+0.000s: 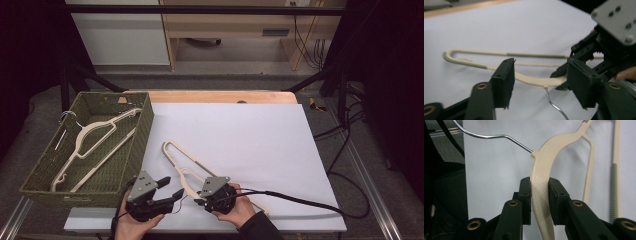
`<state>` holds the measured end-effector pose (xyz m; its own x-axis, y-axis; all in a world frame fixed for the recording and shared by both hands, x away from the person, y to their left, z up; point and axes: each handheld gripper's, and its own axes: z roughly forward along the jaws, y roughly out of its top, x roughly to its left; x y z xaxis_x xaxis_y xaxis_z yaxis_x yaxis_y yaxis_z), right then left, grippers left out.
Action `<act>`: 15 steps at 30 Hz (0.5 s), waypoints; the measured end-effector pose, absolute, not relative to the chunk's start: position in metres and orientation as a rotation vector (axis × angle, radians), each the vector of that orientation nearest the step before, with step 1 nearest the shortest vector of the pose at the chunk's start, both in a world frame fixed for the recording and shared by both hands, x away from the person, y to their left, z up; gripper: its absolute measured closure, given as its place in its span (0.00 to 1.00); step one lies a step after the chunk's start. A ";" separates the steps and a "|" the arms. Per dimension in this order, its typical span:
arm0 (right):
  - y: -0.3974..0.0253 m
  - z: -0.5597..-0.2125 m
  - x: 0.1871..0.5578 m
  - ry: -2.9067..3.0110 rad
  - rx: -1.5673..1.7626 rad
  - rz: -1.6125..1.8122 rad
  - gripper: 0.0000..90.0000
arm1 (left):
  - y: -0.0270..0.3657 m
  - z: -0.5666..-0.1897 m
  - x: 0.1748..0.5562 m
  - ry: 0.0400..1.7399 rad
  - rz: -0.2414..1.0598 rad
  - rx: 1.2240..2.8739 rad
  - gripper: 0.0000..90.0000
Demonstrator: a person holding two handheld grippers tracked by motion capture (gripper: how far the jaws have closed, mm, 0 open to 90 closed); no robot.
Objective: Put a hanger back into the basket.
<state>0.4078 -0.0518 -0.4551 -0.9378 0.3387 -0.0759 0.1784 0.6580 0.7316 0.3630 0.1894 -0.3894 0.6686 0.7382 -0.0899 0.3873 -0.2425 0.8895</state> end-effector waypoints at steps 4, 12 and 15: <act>-0.060 -0.445 0.408 2.652 0.434 1.167 0.84 | 0.208 -0.374 0.362 0.863 0.434 1.788 0.34; -0.083 -0.425 0.410 2.570 0.493 1.196 0.88 | 0.223 -0.370 0.365 0.862 0.464 1.745 0.21; -0.095 -0.417 0.411 2.509 0.527 1.199 0.90 | 0.225 -0.373 0.369 0.861 0.450 1.757 0.19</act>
